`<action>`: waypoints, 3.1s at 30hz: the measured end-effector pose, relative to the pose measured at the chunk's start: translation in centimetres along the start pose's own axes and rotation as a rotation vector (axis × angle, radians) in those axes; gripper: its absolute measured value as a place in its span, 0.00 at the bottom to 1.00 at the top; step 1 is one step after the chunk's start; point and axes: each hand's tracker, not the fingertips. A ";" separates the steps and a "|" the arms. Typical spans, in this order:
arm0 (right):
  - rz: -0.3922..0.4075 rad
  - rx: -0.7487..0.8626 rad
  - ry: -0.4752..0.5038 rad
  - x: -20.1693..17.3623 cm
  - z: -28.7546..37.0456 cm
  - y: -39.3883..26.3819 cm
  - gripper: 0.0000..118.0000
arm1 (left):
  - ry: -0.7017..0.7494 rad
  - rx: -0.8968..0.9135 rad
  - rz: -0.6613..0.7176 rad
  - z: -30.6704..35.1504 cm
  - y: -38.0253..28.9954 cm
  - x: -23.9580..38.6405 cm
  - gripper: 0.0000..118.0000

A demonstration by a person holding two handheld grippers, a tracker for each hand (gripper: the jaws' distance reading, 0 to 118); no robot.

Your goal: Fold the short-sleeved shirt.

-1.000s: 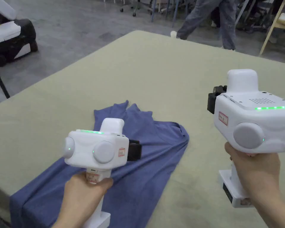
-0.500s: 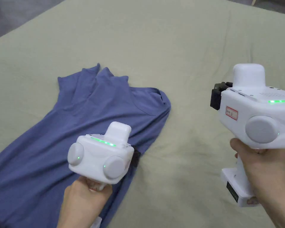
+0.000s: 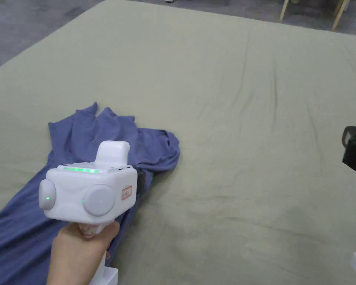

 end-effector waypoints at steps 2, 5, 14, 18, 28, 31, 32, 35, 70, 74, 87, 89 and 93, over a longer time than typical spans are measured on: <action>-0.009 0.016 -0.068 3.0 2.6 -0.5 0.02 | -0.105 0.014 0.009 0.4 1.2 3.6 0.00; -0.012 0.027 -0.167 7.3 6.6 -1.2 0.02 | -0.183 0.027 -0.110 0.5 3.0 10.5 0.00; -0.094 0.048 -0.420 18.6 18.7 -3.4 0.02 | -0.673 -0.009 -0.430 4.1 4.6 37.6 0.00; -0.116 0.048 -0.521 22.2 22.4 -5.0 0.02 | -0.795 -0.081 -0.623 4.8 0.4 48.6 0.00; -0.201 -0.040 -0.598 26.8 25.4 -10.1 0.02 | -0.799 -0.289 -0.854 1.4 -11.4 61.0 0.00; -0.232 -0.060 -0.588 27.1 25.6 -11.3 0.02 | -0.805 -0.379 -0.762 -0.5 -12.5 60.5 0.25; -0.237 -0.064 -0.587 27.1 25.5 -11.6 0.02 | -0.820 -0.410 -0.722 -0.9 -12.5 60.0 0.62; -0.243 -0.080 -0.564 26.5 25.4 -11.8 0.02 | -0.881 -0.438 -0.659 -0.1 -11.7 57.5 0.69; -0.167 -0.247 -0.364 19.0 17.4 -13.7 0.02 | -0.162 -0.332 -0.258 -11.1 -2.5 24.0 0.00; -0.187 -0.286 -0.357 19.6 16.1 -14.6 0.02 | -0.139 -0.234 -0.286 -8.6 -4.4 24.6 0.00; -0.214 -0.261 -0.344 20.9 16.5 -14.1 0.02 | -0.257 -0.077 -0.072 3.1 -1.0 20.5 0.00; -0.207 -0.310 -0.358 22.3 16.1 -14.4 0.19 | -0.277 -0.065 -0.060 3.0 -1.2 19.6 0.00; -0.458 -0.559 -0.225 27.2 13.0 -17.2 1.00 | -0.303 -0.061 -0.049 3.2 -2.0 20.5 0.00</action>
